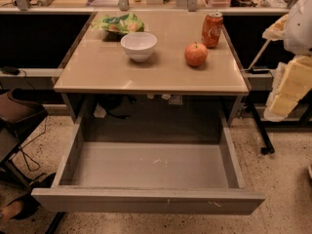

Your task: Place coke can into top drawer

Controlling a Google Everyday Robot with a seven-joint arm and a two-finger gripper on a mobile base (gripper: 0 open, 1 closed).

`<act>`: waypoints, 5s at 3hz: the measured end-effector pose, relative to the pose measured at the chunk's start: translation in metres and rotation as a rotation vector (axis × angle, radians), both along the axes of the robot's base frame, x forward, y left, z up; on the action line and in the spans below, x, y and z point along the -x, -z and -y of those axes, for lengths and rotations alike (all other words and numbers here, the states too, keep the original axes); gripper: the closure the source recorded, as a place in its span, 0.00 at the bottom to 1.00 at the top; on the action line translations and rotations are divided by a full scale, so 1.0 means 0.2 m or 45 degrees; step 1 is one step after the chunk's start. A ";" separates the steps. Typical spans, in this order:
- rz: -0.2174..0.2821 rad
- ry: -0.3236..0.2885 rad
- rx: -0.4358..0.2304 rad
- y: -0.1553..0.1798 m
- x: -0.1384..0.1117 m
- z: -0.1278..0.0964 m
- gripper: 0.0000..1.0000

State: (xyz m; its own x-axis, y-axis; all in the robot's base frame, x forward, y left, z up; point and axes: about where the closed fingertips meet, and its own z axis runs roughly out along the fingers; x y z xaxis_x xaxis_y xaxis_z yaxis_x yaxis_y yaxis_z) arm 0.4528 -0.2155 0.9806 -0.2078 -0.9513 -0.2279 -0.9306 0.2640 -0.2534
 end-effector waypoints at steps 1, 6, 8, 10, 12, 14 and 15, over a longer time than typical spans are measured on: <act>0.001 -0.054 -0.069 -0.01 -0.22 -0.04 0.00; 0.230 -0.241 -0.647 -0.03 -0.66 0.12 0.00; 0.110 -0.159 -0.774 0.20 -1.20 -0.07 0.00; 0.202 -0.101 -0.758 0.12 -1.29 -0.02 0.00; 0.357 0.125 -0.817 0.32 -1.64 0.14 0.00; 0.613 0.333 -0.950 0.21 -1.89 0.32 0.00; 0.611 0.331 -0.949 0.22 -1.90 0.32 0.00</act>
Offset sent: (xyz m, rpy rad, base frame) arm 0.0370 0.0063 -0.0001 0.0465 0.0023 0.0376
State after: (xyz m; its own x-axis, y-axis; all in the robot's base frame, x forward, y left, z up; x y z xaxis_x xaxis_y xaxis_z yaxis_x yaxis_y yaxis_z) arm 0.8318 -0.2786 0.9372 -0.1194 -0.4604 -0.8797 -0.6584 0.6999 -0.2769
